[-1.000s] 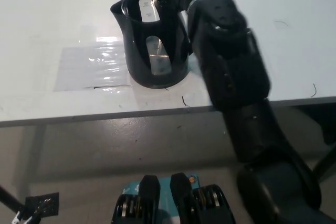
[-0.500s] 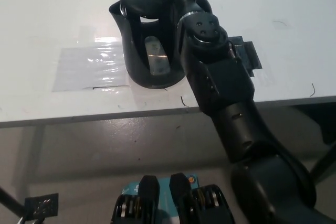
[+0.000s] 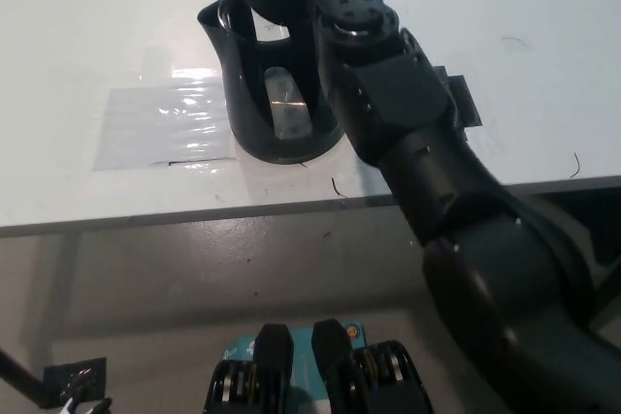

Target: The robot uses its right hand to push down on the lid of a kettle kept in the middle of the desk to close it

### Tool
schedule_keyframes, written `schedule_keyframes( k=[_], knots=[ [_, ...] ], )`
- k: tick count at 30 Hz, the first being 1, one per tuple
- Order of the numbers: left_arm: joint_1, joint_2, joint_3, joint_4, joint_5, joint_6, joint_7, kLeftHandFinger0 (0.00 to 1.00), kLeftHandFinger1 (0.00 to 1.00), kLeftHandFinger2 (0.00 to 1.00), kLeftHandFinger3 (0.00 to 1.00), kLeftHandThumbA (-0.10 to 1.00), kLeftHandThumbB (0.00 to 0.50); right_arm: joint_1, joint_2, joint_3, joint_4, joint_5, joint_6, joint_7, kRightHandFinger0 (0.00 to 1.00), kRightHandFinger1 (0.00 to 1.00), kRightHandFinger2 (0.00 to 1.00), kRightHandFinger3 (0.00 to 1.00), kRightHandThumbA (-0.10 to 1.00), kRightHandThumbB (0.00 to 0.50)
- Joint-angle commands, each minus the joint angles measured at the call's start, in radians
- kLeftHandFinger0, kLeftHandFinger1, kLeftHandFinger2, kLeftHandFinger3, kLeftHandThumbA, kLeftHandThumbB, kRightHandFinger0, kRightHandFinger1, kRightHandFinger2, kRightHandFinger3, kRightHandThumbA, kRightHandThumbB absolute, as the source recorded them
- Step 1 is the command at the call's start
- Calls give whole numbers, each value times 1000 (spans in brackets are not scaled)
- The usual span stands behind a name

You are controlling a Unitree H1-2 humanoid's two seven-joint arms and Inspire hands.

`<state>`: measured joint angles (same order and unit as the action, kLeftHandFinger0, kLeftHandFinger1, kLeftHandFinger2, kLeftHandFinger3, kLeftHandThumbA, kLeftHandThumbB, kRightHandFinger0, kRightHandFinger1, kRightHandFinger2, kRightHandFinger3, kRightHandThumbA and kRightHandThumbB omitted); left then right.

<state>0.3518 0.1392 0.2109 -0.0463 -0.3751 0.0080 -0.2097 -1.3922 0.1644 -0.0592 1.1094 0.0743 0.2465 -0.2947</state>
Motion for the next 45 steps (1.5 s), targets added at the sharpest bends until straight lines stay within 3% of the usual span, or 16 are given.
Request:
schedule_keyframes(
  k=[1, 4, 5, 7, 9, 12, 14, 15, 16, 20, 21, 26, 27, 35, 41, 45],
  knots=[
    [28, 14, -20, -32, 17, -36, -29, 1000, 1000, 868, 1000, 287, 284, -125, -3, 2, 51, -18, -53, -27, 538, 592, 655, 610, 354, 66],
    [19, 23, -30, -42, 23, -22, -28, 1000, 1000, 880, 1000, 282, 284, -144, -12, -7, 76, -10, -72, -23, 787, 800, 843, 677, 343, 70],
    [17, 24, -33, -42, 24, -23, -29, 1000, 1000, 881, 1000, 281, 278, -146, -14, -7, 82, -10, -75, -18, 872, 900, 961, 797, 345, 59],
    [15, 23, -37, -48, 18, -16, -25, 1000, 1000, 865, 1000, 267, 282, -147, -17, -11, 90, -5, -81, -12, 964, 1000, 1000, 919, 347, 62],
    [16, 27, -38, -55, 17, -9, -23, 1000, 1000, 848, 1000, 281, 290, -153, -12, -10, 114, -6, -93, -16, 844, 873, 983, 849, 328, 59],
    [13, 28, -39, -65, 13, 2, -21, 1000, 1000, 835, 1000, 288, 299, -158, -3, -8, 131, -10, -94, -32, 601, 615, 720, 762, 336, 72],
    [8, 27, -39, -68, 7, 6, -22, 1000, 1000, 832, 1000, 287, 310, -156, 5, -15, 133, -2, -110, -31, 693, 697, 761, 630, 308, 72],
    [4, 26, -41, -70, 10, 6, -20, 1000, 1000, 827, 1000, 294, 314, -157, 6, -23, 133, 7, -109, -25, 840, 894, 962, 773, 310, 67],
    [0, 23, -42, -74, 10, 8, -18, 1000, 998, 810, 1000, 289, 316, -164, 13, -35, 134, 18, -105, -28, 976, 1000, 1000, 946, 310, 64],
    [-7, 22, -46, -80, 9, 18, -17, 1000, 995, 821, 1000, 274, 295, -176, 29, -56, 141, 27, -143, -34, 873, 913, 1000, 904, 277, 84],
    [-9, 18, -46, -81, 3, 21, -17, 1000, 998, 837, 1000, 252, 291, -183, 35, -63, 143, 30, -153, -37, 779, 779, 877, 783, 277, 92],
    [-16, 16, -47, -79, -5, 16, -22, 1000, 983, 823, 1000, 235, 289, -200, 46, -96, 155, 45, -196, -36, 791, 765, 786, 590, 258, 112],
    [-15, 17, -48, -84, 1, 20, -18, 1000, 968, 819, 1000, 253, 303, -210, 55, -103, 161, 53, -207, -31, 953, 1000, 982, 600, 269, 127],
    [-11, 23, -56, -82, 23, 8, -18, 1000, 986, 825, 1000, 270, 284, -231, 73, -119, 171, 67, -243, -7, 1000, 1000, 1000, 656, 291, 120],
    [-20, 25, -55, -82, 31, 5, -14, 1000, 990, 826, 1000, 266, 273, -241, 85, -128, 178, 82, -267, 4, 1000, 1000, 1000, 876, 253, 128],
    [-21, 23, -49, -85, 26, 13, -11, 1000, 995, 820, 1000, 263, 287, -178, 104, -130, 186, 87, -297, 8, 1000, 1000, 1000, 923, 273, 97]
  ],
)
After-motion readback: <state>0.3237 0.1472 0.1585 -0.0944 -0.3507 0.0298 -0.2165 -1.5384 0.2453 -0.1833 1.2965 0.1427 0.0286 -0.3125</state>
